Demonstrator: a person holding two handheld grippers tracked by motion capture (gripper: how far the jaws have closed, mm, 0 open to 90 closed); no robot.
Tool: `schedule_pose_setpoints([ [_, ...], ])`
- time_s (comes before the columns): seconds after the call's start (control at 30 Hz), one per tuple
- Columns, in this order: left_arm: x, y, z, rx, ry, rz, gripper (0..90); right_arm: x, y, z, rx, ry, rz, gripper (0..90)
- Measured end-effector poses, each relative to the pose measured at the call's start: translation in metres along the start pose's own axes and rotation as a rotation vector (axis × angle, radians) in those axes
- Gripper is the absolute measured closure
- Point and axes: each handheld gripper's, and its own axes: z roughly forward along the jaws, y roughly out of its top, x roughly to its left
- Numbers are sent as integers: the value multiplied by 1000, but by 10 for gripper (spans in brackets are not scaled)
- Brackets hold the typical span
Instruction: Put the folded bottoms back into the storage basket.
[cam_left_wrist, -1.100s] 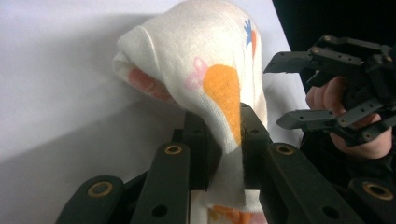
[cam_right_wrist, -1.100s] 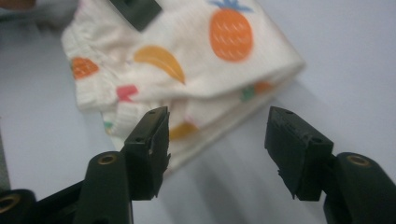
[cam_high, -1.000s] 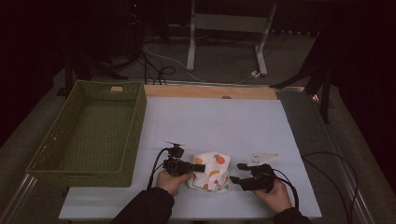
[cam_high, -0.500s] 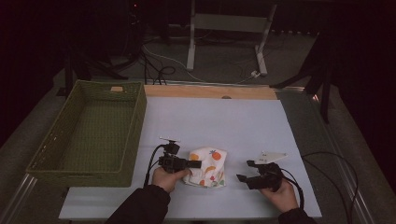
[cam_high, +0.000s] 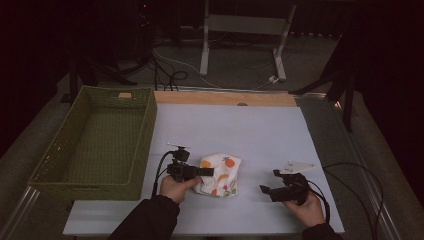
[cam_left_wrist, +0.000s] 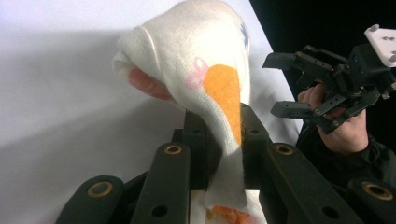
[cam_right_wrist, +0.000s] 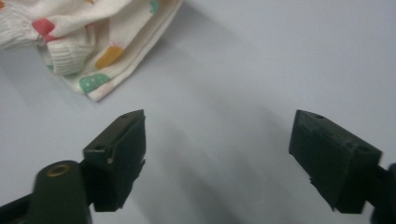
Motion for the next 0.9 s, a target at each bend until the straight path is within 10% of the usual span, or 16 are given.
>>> schedule_pose_setpoints([
  [0.9, -12, 16, -45, -60, 44, 28, 788, -14, -17, -12, 28, -81, 45, 96],
])
